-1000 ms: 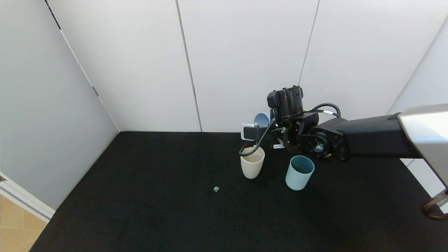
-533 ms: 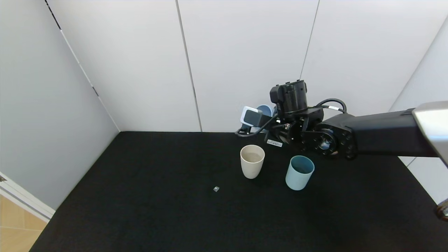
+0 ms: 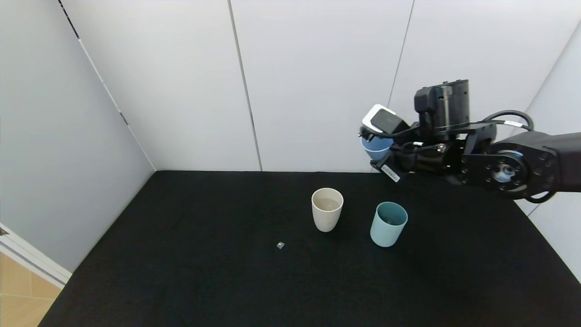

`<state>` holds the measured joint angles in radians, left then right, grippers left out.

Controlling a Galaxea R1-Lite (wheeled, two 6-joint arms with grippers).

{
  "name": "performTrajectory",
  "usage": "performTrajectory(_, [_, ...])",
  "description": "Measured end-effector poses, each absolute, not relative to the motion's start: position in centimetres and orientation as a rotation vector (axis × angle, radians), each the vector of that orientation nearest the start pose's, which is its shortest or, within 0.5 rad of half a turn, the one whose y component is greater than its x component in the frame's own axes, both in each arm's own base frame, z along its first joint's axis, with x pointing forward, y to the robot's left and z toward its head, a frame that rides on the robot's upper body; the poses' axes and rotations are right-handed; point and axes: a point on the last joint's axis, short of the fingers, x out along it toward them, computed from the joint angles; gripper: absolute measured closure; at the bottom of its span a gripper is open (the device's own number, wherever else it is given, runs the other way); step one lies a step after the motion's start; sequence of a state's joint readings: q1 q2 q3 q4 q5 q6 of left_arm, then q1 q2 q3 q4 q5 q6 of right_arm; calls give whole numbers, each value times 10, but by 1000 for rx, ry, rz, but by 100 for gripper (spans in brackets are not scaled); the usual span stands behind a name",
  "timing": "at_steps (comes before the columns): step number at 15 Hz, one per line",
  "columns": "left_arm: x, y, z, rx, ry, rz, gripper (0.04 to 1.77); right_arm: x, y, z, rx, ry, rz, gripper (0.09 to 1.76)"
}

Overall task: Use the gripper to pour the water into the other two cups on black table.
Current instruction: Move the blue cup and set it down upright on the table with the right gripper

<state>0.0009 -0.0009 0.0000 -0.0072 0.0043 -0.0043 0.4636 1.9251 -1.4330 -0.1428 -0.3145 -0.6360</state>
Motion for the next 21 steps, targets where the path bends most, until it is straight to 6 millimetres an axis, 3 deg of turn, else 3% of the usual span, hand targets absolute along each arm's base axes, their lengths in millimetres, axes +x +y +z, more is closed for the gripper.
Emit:
performTrajectory(4, [-23,0,76,-4,-8,5,9,324,105,240,-553,310,229,60])
performTrajectory(8, [-23,0,76,-4,-8,5,9,293,46,229,-403,326,190,60])
performTrajectory(10, [-23,0,76,-4,-8,5,9,283,29,217,-366,285,162,60])
performTrajectory(15, [-23,0,76,-4,-8,5,9,278,10,167,-277,239,122,60])
performTrajectory(21, [-23,0,76,-4,-8,5,9,289,7,95,-213,242,110,60])
